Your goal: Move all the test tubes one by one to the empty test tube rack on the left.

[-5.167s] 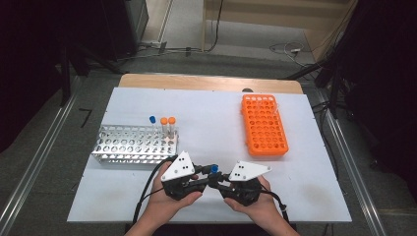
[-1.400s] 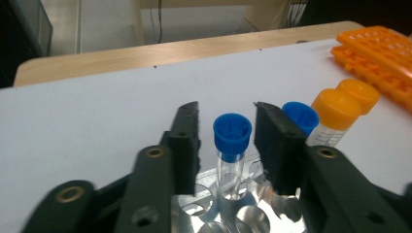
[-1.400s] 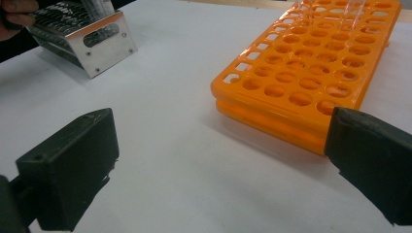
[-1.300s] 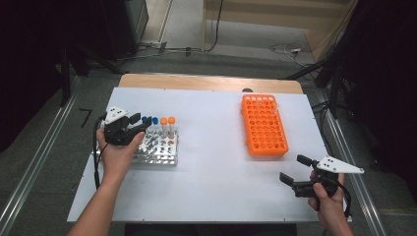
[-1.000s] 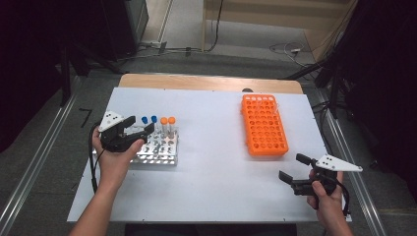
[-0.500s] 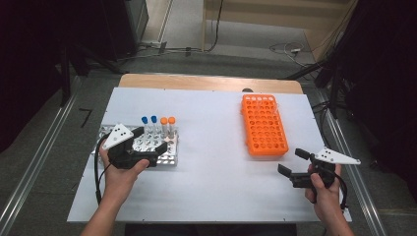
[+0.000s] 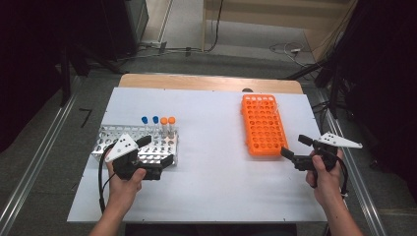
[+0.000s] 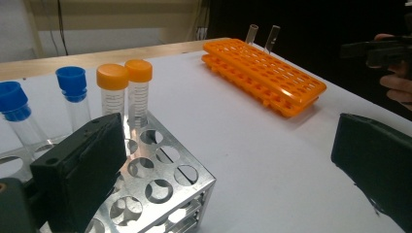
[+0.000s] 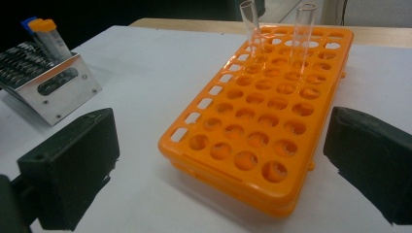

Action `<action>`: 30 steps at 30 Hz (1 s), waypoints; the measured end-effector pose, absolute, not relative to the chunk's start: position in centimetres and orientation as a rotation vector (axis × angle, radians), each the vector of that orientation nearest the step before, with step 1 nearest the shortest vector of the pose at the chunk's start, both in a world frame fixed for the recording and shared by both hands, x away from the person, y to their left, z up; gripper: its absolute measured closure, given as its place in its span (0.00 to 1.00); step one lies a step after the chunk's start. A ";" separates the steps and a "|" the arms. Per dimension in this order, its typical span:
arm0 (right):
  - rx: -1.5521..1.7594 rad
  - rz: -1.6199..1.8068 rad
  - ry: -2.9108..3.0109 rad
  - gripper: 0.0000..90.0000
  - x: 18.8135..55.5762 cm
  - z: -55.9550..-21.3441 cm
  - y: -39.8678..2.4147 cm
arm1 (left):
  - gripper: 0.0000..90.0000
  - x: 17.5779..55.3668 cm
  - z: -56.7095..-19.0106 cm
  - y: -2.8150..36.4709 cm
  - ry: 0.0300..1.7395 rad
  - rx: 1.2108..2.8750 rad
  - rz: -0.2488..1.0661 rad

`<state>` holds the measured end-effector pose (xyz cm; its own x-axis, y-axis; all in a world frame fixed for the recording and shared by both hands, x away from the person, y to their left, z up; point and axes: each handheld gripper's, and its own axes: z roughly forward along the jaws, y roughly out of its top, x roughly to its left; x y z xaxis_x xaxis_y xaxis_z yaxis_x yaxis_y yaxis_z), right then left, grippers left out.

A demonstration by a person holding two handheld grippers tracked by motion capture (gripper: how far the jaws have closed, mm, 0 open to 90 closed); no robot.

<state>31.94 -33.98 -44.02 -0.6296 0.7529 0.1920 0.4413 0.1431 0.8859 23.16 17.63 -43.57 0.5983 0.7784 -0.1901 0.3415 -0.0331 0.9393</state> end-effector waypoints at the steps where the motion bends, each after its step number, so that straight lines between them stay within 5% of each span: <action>1: 1.165 1.480 2.126 0.00 32.3 -44.0 -33.9 | 0.00 23.1 -43.6 17.6 0.950 1.630 0.454; 8: 1.197 1.468 2.094 0.06 34.9 -43.7 -33.6 | 0.00 23.0 -43.9 17.6 0.955 1.633 0.449; 17: 1.277 1.357 2.057 0.36 38.3 -44.0 -32.9 | 0.00 22.9 -44.1 17.3 0.952 1.642 0.441; 30: 1.280 1.307 2.136 0.58 42.6 -45.5 -31.9 | 0.00 22.9 -44.1 16.9 0.944 1.652 0.435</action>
